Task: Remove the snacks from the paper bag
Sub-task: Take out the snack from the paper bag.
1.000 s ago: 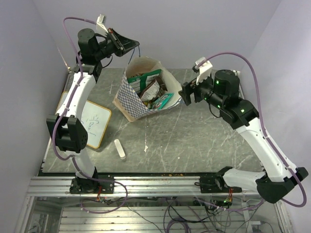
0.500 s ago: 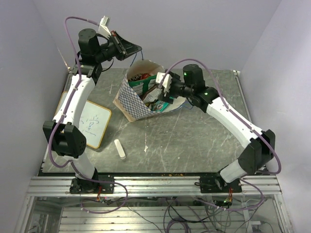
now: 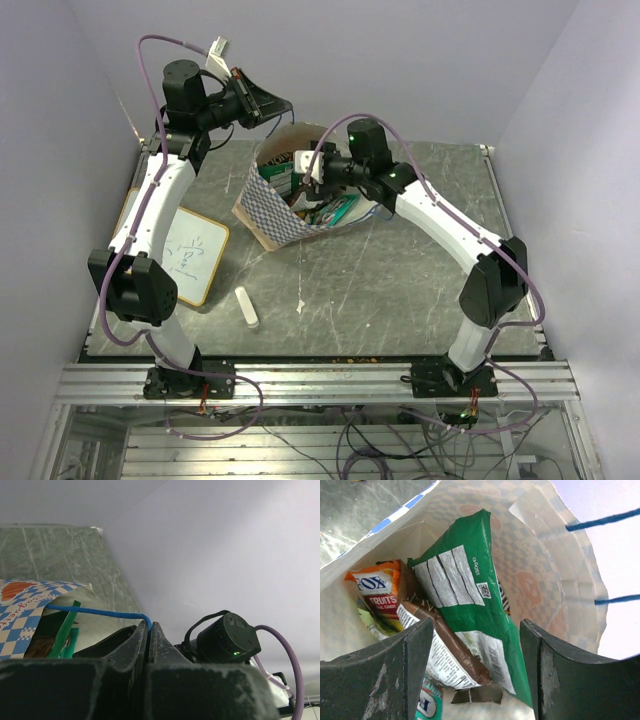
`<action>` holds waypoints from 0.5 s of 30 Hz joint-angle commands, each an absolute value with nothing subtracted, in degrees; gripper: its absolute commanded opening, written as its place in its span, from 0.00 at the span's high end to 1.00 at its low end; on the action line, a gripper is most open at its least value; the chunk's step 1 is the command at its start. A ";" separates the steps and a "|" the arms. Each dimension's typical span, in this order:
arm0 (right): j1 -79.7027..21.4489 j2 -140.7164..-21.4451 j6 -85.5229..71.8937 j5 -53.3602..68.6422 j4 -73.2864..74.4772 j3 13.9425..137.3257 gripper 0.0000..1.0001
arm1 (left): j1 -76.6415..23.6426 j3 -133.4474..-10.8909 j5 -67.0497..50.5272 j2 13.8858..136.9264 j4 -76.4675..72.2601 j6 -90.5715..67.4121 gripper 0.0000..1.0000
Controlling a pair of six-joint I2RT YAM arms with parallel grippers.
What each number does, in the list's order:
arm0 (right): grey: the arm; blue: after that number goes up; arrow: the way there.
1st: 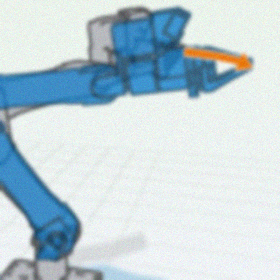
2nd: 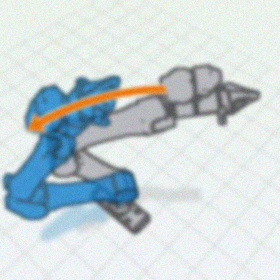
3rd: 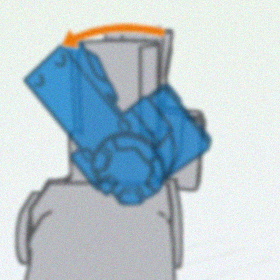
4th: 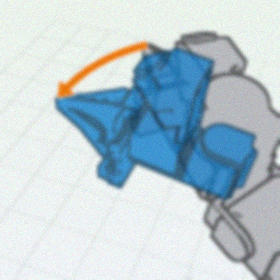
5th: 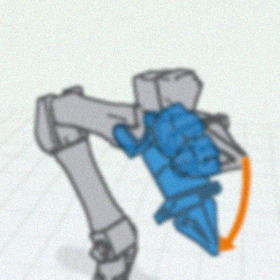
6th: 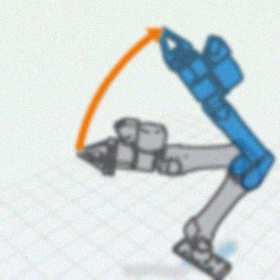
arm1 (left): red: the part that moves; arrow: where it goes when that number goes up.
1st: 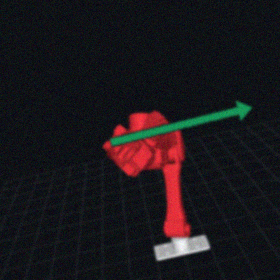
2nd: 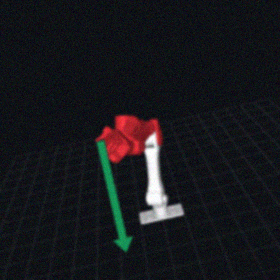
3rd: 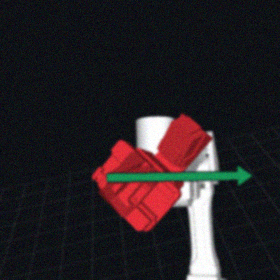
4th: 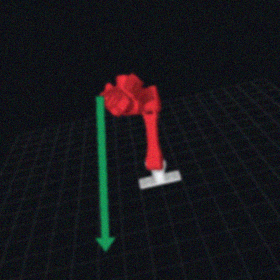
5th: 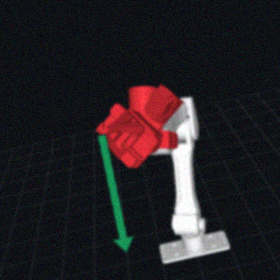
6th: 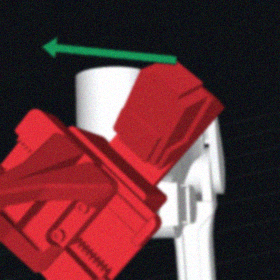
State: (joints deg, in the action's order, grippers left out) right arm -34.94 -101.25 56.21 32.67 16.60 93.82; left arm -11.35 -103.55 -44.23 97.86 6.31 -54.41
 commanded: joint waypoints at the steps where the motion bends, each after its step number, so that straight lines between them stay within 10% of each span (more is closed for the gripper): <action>1: -35.74 -103.96 58.93 33.45 15.19 96.46 0.30 | -11.60 -105.01 -47.49 95.22 4.23 -54.49 0.93; 15: -35.51 -110.11 61.52 30.90 11.86 99.10 0.41 | -11.95 -104.90 -47.73 94.25 6.97 -52.87 0.93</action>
State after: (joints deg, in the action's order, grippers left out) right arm -35.59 -110.61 59.51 31.24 14.15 98.78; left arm -11.38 -103.66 -45.47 97.71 7.35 -53.54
